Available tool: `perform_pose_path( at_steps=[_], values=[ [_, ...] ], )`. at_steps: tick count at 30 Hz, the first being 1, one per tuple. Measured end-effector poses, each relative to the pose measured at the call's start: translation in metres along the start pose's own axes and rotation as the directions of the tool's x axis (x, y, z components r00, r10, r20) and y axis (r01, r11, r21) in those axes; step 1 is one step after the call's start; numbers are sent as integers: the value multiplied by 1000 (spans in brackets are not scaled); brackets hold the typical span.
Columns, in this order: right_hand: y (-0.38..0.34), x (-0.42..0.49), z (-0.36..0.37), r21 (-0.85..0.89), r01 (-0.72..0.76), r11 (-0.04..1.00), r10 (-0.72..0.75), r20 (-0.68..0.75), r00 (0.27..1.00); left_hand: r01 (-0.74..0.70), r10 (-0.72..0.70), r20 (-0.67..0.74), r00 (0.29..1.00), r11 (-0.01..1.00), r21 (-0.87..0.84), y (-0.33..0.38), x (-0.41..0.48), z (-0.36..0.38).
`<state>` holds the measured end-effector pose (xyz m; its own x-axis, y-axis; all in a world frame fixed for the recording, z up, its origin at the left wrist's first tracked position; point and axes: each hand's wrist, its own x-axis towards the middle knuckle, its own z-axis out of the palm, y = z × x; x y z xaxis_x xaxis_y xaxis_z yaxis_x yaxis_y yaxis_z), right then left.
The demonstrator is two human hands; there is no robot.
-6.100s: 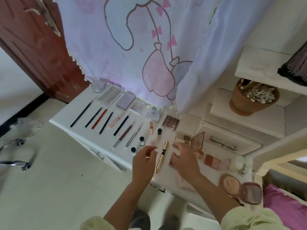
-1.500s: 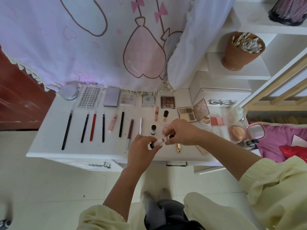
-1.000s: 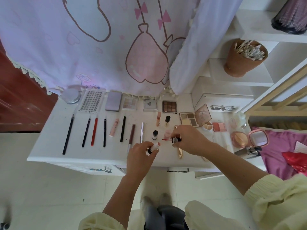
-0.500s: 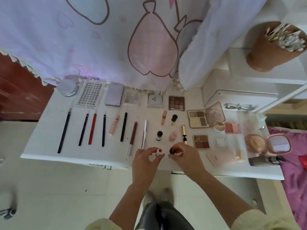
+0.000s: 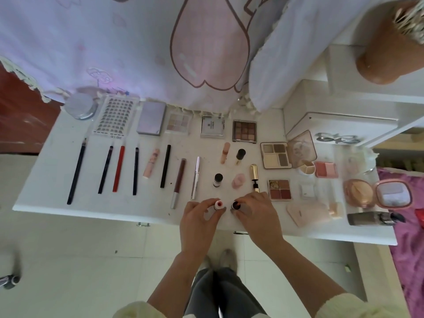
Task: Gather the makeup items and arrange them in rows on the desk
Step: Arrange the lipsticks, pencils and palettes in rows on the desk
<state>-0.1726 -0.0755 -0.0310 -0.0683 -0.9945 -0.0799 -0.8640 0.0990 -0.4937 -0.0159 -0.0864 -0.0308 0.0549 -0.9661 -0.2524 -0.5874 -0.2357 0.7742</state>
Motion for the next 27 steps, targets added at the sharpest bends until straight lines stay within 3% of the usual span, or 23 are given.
perform_pose_path(
  at_steps=[5, 12, 21, 27],
  values=[
    [1, 1, 0, 29, -28, 999, 28, -27, 999, 5, -6, 20, 1000, 1000, 8, -1, 0, 2],
    [-3, -3, -18, 81, -94, 992, 88, 72, 994, -58, 59, 80, 995, 998, -14, -1, -4, -13],
    [-13, 12, -67, 146, -18, 989, 24, -41, 999, -90, 86, -81, 993, 995, -43, 6, 7, -31],
    [-24, 46, -73, 77, 7, 997, -13, 80, 997, -77, 74, 49, 996, 996, 52, 21, 46, -26]
  ],
)
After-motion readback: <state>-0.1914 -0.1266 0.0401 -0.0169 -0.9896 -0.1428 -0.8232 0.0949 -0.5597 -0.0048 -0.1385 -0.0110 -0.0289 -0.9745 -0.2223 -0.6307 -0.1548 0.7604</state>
